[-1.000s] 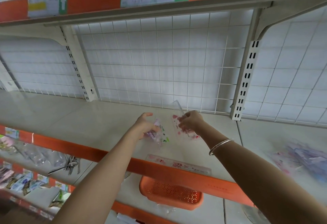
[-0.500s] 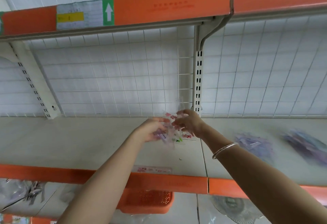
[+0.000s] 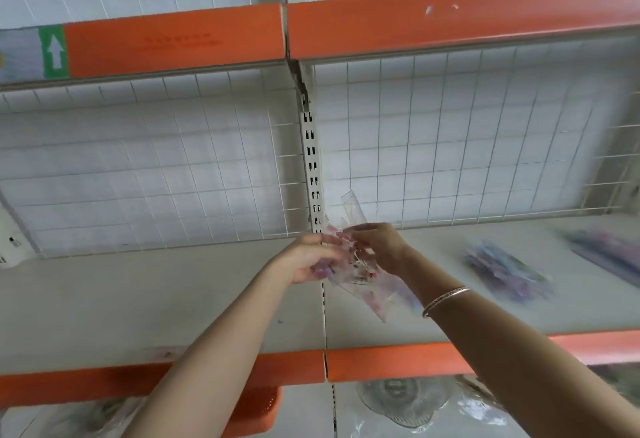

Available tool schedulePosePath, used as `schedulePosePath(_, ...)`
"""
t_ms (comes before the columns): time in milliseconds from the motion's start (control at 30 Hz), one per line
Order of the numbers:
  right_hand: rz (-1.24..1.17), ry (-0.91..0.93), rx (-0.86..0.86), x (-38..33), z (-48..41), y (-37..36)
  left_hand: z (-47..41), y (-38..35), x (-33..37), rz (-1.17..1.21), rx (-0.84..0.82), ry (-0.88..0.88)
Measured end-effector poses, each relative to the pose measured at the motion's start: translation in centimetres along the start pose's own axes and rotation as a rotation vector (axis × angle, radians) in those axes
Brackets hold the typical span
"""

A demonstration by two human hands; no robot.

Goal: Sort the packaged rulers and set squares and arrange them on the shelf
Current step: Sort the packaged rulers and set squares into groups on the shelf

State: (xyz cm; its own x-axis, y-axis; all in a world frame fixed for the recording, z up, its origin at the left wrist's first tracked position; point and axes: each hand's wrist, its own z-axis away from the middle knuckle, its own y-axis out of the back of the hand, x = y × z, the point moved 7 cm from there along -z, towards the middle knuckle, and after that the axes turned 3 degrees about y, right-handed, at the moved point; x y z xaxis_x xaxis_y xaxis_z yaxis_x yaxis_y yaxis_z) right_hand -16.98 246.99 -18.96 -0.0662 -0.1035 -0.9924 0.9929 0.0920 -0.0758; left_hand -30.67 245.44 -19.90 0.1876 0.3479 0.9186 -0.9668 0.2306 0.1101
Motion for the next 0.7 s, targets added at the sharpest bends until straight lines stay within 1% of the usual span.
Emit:
schedulePosePath(100, -0.006, -0.017, -0.008, 0.0, 0.4, 2.8, -0.7, -2.3, 0.7, -0.020, 0.010, -0.003)
schedulePosePath(267, 0.063, 0.006, 0.104, -0.8, 1.1, 8.4, -1.7, -5.1, 2.1, 0.024, 0.070, -0.042)
schedulePosePath(367, 0.078, 0.017, 0.130, -1.0, 1.5, 11.3, -2.4, -6.5, 2.6, 0.062, 0.111, -0.061)
schedulePosePath(467, 0.091, 0.024, 0.153, -1.0, 1.8, 13.6, -3.0, -8.2, 3.1, 0.080, 0.100, -0.067)
schedulePosePath(700, -0.051, 0.011, 0.171, -1.0, 2.7, 17.6, -4.2, -11.1, 4.0, 0.076, 0.116, -0.078)
